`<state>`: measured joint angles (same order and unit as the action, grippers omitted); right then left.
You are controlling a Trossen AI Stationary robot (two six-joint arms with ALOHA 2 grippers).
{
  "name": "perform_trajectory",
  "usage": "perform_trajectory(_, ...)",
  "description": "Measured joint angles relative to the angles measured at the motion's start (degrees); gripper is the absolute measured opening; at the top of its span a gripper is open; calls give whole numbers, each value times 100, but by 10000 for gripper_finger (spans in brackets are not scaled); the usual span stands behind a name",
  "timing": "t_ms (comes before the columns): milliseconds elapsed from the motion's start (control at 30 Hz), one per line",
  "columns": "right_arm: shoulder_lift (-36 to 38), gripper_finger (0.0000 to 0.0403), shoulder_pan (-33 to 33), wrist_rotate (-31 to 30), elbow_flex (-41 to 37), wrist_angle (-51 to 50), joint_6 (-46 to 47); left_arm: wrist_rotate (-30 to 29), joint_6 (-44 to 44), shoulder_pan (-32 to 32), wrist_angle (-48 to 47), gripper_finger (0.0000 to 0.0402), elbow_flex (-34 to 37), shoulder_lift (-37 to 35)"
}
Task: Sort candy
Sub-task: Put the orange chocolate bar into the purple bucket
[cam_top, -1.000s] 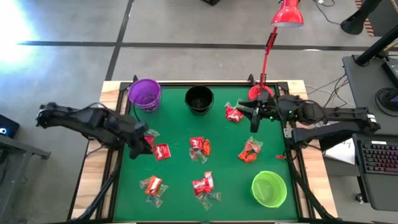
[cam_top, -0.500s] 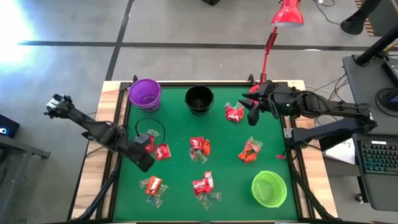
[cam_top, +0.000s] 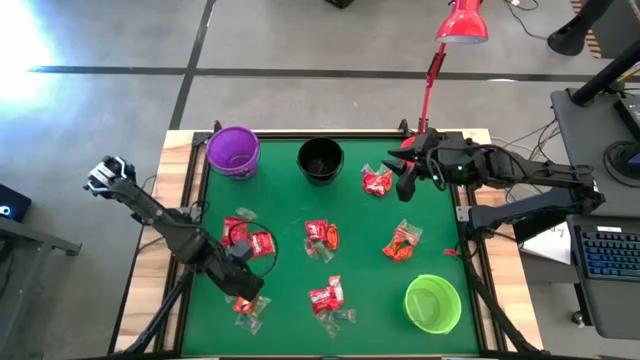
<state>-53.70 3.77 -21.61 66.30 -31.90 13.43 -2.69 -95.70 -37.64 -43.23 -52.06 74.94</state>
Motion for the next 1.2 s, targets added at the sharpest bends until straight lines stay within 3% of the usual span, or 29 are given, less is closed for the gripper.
perform_trajectory(333,-5,137,0,9,-2,0,2,25,-192,-369,-1400,153,-1315,1414)
perform_trajectory(533,-1,137,0,13,-4,10,2,214,-192,-404,-1624,153,-1682,1910)
perform_trajectory(967,-5,137,0,79,-4,85,-2,270,-579,-374,-1567,153,-1565,2256)
perform_trajectory(1200,-3,137,0,80,-4,81,-9,363,-683,-345,-895,153,-1234,2240)
